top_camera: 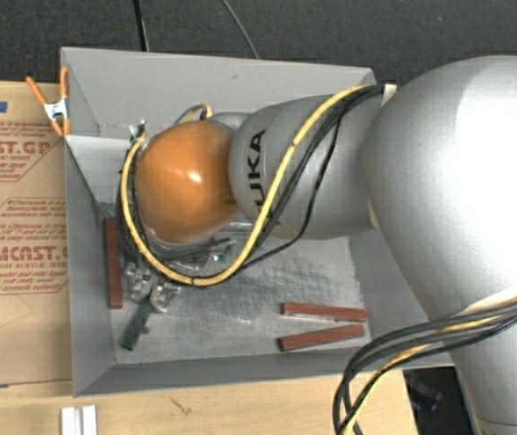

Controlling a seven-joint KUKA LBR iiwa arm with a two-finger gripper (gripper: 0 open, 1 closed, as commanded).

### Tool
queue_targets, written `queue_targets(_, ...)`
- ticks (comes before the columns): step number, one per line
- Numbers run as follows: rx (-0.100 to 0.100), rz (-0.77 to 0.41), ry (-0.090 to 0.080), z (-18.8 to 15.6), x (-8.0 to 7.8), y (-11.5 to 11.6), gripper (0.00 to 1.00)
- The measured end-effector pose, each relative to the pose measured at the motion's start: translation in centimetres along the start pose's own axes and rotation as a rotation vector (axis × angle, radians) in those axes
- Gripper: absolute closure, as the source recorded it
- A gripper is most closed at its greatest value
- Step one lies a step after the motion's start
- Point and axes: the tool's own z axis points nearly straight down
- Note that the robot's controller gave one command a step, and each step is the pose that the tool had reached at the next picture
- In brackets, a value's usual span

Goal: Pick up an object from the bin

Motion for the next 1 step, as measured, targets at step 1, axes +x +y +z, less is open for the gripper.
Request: queue_targets(1, 0.002, -0.001, -0.002, -2.62, -0.13, -0.05, 1.00)
